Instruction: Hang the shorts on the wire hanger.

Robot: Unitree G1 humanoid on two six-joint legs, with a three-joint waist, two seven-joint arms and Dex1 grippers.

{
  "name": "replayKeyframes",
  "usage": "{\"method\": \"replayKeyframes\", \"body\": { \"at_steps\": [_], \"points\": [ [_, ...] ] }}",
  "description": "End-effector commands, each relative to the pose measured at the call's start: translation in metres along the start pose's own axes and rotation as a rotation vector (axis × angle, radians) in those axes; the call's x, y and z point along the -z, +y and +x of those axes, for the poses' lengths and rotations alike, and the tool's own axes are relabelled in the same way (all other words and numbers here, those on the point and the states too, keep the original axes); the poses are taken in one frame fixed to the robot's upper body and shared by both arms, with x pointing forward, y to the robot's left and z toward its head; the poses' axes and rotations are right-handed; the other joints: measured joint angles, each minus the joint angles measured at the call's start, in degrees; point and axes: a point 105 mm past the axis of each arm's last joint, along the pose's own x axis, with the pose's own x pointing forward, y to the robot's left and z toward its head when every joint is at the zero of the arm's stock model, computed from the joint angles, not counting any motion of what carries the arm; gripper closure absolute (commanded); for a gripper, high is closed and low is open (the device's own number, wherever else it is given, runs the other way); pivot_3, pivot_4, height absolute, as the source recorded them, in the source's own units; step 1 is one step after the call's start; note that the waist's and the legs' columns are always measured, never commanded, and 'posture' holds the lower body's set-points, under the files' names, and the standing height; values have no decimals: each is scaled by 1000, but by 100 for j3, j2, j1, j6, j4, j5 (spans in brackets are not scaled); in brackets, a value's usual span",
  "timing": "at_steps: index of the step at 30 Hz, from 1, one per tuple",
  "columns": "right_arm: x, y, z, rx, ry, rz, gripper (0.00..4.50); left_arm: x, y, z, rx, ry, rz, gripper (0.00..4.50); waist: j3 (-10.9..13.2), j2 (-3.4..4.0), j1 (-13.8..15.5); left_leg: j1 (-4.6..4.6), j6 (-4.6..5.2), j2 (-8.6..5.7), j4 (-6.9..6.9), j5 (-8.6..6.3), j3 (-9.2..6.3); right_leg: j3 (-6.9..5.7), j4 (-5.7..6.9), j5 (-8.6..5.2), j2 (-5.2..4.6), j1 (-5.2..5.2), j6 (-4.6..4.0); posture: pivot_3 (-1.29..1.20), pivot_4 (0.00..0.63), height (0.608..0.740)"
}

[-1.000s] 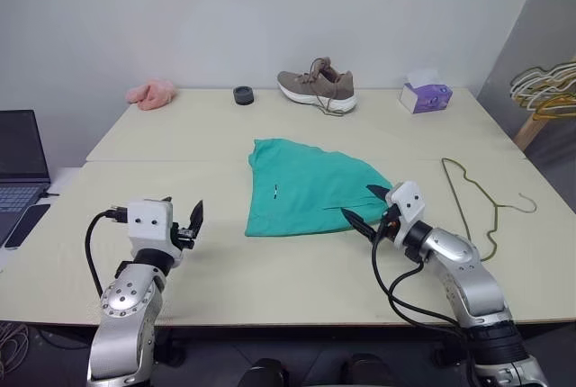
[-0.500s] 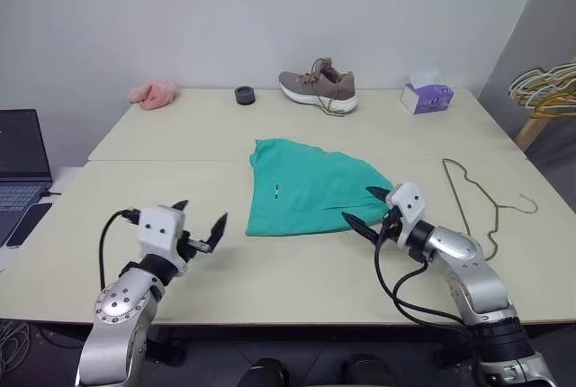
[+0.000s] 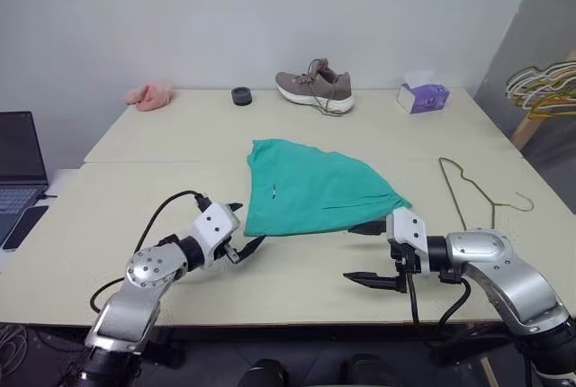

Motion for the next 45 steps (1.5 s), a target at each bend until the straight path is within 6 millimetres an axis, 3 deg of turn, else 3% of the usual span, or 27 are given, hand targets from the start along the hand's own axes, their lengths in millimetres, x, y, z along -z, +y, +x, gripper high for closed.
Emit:
{"method": "replayKeyframes", "body": {
  "at_steps": [1, 6, 9, 15, 19, 22, 30, 35, 44, 45],
  "points": [
    [-15, -4, -3, 23, -30, -51, 0, 5, 4, 17, 22, 18, 60, 18, 0, 0, -9, 0, 0, 0, 0, 0, 0, 0, -1, 0, 0, 0, 1, -136, 0, 740],
    [-15, -4, -6, 47, -23, -59, 0, 16, 5, 35, 64, 73, 137, 18, -4, -5, -23, -4, -1, 1, 0, -1, -1, 0, -5, 1, 0, -3, 2, -151, 0, 740],
    [-14, -9, -9, 81, -10, -74, 0, 18, 9, 41, 68, 86, 169, 580, -6, -5, -31, -4, -1, 1, 3, 0, -2, -1, -6, 5, 0, -1, 9, -157, 0, 740],
    [-5, -34, -14, 202, 70, -172, 0, 15, 27, 45, 27, 70, 209, 2461, -11, -5, -138, 0, 1, 1, 12, 1, -1, 0, -1, 14, 0, 3, 19, -175, 0, 740],
    [12, -67, -19, 323, 215, -352, 0, -4, 46, 44, -35, -4, 188, 3693, -11, -5, -213, -1, 2, -2, 13, 2, 4, -1, -1, 17, 1, 0, 22, -180, 0, 740],
    [15, -79, -13, 326, 262, -487, 0, -21, 56, 41, -70, -67, 166, 4470, -11, -5, -309, -3, 1, -2, 11, 3, 3, 0, -1, 18, 0, -4, 22, -183, 0, 740],
    [37, -103, 14, 309, 345, -639, 0, -53, 73, 29, -110, -153, 174, 4470, -14, -7, -479, -3, -3, -4, 11, 5, 1, 8, -1, 19, 0, -3, 20, -170, 0, 740],
    [41, -118, 16, 352, 354, -684, 1210, -48, 72, 19, -79, -130, 171, 4500, -15, -6, -549, 0, -5, -5, 11, 7, 0, 12, 4, 22, 1, -4, 15, -162, 0, 740],
    [23, -121, 18, 381, 260, -645, 4382, -22, 24, 6, 86, -93, 67, 4500, -19, -1, -658, 2, 0, -6, 11, 4, 4, 32, 4, 36, 5, -8, -9, -172, 0, 740],
    [22, -119, 18, 378, 253, -641, 4449, -21, 19, 6, 96, -97, 57, 4500, -19, 0, -655, 2, 0, -6, 11, 4, 4, 32, 4, 36, 5, -8, -9, -173, 0, 740]
  ]
}}
